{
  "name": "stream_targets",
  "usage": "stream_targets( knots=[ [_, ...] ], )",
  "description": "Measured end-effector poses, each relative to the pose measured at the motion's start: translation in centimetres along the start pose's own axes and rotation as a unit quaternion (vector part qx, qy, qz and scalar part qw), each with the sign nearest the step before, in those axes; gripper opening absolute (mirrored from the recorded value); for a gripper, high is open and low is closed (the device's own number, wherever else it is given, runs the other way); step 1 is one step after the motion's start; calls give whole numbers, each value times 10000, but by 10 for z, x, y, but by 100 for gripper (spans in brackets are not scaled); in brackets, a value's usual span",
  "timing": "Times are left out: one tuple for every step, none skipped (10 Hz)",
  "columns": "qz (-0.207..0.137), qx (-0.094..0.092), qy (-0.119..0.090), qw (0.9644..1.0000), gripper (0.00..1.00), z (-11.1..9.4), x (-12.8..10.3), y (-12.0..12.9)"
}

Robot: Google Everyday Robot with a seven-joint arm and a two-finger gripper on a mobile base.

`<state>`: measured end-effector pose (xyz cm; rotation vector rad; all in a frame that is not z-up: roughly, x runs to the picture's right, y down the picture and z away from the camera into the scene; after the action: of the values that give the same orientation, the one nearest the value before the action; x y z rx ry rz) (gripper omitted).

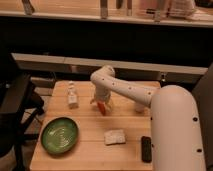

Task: Drag the pepper across the table

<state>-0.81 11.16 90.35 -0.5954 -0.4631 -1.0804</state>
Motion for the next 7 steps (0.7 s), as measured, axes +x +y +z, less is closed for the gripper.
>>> stream_targets(
  knots=[
    [26, -3, 7, 10000, 80, 0, 0, 0],
    [19, -3, 1, 10000, 80, 1, -1, -3],
    [29, -4, -2, 10000, 80, 2, 0, -3],
    [51, -8, -7, 10000, 80, 2, 1, -1],
    [30, -20, -14, 10000, 80, 3, 1, -1],
    [5, -16, -22, 10000, 80, 4, 0, -3],
    [-4, -20, -22, 10000, 80, 4, 0, -4]
  ],
)
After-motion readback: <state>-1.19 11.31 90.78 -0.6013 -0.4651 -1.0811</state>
